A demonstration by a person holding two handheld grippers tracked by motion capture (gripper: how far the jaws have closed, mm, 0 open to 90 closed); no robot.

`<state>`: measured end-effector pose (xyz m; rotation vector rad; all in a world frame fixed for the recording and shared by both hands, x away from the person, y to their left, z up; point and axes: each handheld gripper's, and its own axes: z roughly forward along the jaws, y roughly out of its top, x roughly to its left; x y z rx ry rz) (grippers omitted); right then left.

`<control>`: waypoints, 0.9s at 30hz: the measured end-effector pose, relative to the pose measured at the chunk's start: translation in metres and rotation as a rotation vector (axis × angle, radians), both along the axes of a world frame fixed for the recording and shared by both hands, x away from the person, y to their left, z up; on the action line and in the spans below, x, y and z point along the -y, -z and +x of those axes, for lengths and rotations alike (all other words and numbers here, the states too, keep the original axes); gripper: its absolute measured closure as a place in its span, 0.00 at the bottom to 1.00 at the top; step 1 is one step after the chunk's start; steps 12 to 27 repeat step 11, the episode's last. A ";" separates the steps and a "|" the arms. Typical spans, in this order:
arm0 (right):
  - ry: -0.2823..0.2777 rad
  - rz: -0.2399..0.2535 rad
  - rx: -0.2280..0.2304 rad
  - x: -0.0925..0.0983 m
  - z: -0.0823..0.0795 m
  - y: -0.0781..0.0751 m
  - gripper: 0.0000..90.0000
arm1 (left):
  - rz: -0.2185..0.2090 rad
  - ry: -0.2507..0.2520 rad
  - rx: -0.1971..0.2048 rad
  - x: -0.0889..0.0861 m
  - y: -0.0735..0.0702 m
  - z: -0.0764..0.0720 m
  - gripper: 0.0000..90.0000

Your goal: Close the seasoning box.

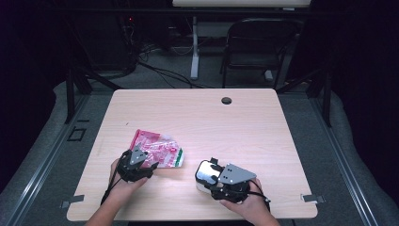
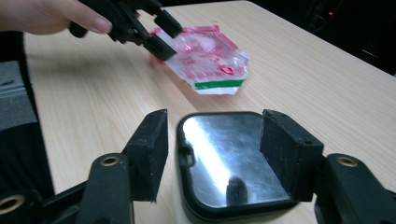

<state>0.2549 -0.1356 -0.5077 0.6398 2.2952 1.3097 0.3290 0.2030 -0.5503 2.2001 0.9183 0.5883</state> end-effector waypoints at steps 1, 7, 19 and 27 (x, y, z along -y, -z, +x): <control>-0.006 0.006 -0.001 -0.001 -0.001 -0.001 0.46 | -0.001 -0.001 0.001 0.000 0.000 0.000 0.45; 0.009 0.019 -0.013 0.002 0.002 0.000 0.46 | -0.005 -0.006 0.004 -0.002 -0.001 -0.001 0.45; 0.024 0.071 -0.024 0.005 0.004 0.000 0.46 | -0.005 -0.010 0.004 -0.002 -0.001 -0.001 0.45; 0.024 0.071 -0.024 0.005 0.004 0.000 0.46 | -0.005 -0.010 0.004 -0.002 -0.001 -0.001 0.45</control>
